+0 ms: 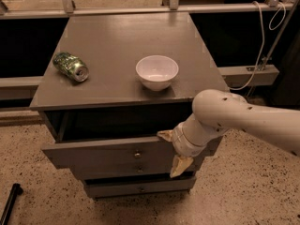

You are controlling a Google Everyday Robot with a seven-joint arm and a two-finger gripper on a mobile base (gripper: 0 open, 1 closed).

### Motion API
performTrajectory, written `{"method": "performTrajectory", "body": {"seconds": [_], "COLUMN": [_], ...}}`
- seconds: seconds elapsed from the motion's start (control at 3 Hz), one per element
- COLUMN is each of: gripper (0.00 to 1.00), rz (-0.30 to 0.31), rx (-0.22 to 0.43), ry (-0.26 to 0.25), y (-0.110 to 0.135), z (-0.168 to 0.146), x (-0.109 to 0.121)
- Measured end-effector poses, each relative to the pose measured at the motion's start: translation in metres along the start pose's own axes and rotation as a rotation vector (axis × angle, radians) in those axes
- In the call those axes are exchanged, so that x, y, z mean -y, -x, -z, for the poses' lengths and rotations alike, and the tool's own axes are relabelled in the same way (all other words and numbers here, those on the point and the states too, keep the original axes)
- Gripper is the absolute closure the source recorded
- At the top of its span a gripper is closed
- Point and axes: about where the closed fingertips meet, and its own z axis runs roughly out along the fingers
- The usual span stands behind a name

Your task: Open top drawer

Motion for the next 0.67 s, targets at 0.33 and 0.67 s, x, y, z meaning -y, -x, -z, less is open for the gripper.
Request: {"method": "performTrajectory", "body": {"seconds": [0.33, 0.67], "gripper": [0.24, 0.02], "rz": [0.007, 0.007], "rx": [0.008, 0.008], "ry": [0.005, 0.005], "y": [0.0060, 0.0066], "z": [0.0069, 0.0084], "x": [-0.0042, -0.0039]}}
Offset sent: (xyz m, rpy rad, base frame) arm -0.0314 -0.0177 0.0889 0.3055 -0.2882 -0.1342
